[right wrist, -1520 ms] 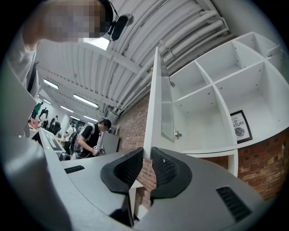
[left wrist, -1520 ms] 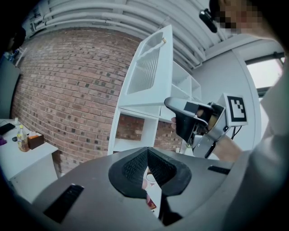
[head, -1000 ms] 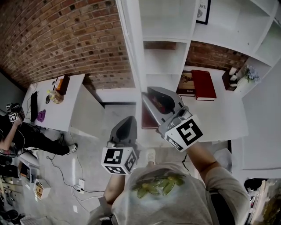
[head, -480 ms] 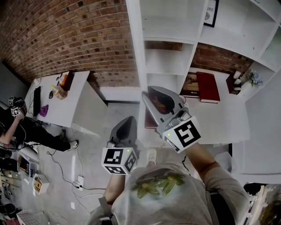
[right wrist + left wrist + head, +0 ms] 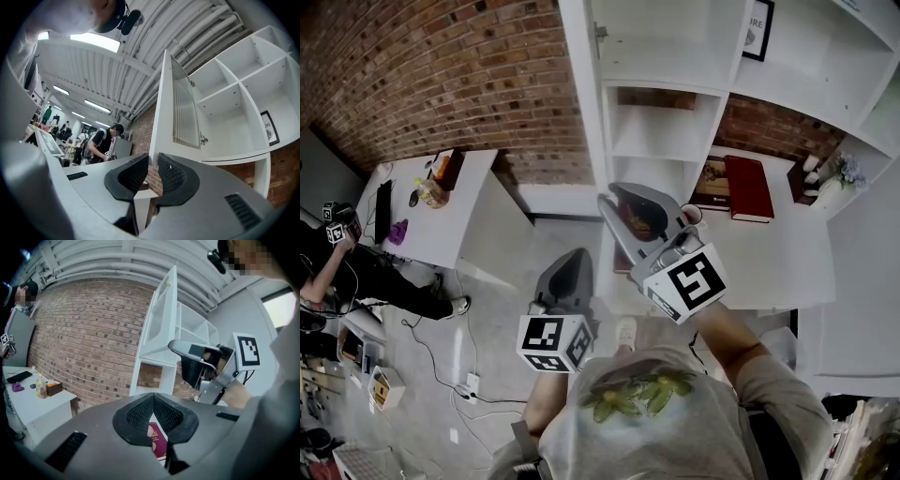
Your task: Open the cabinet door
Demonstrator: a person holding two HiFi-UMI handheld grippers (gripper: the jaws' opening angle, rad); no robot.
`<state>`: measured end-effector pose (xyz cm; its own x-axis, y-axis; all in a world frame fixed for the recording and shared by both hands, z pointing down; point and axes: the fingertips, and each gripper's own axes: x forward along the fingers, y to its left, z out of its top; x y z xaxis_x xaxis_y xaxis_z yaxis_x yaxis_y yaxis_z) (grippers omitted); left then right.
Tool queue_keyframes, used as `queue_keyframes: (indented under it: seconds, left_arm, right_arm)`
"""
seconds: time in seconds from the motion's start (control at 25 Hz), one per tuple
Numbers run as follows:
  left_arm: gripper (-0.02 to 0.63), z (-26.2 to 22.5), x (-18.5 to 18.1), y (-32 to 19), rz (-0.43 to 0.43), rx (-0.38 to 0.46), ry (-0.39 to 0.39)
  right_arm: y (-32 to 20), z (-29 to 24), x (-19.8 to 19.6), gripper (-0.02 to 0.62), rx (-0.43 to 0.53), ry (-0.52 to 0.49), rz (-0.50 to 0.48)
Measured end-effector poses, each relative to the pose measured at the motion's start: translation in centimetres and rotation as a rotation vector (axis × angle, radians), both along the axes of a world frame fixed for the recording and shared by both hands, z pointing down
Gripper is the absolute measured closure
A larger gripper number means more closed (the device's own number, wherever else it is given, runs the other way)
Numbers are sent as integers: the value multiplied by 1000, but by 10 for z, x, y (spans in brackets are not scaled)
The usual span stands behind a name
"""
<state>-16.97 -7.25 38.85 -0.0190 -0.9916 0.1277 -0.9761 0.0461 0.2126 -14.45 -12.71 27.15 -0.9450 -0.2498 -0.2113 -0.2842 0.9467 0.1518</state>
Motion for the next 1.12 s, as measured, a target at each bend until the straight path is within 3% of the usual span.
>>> queue_keyframes:
  seconds: [1.12]
  left_arm:
    - [597,5,-44,28,-85,7,6]
  right_arm:
    - [22,2,-55,523,44,18,-45]
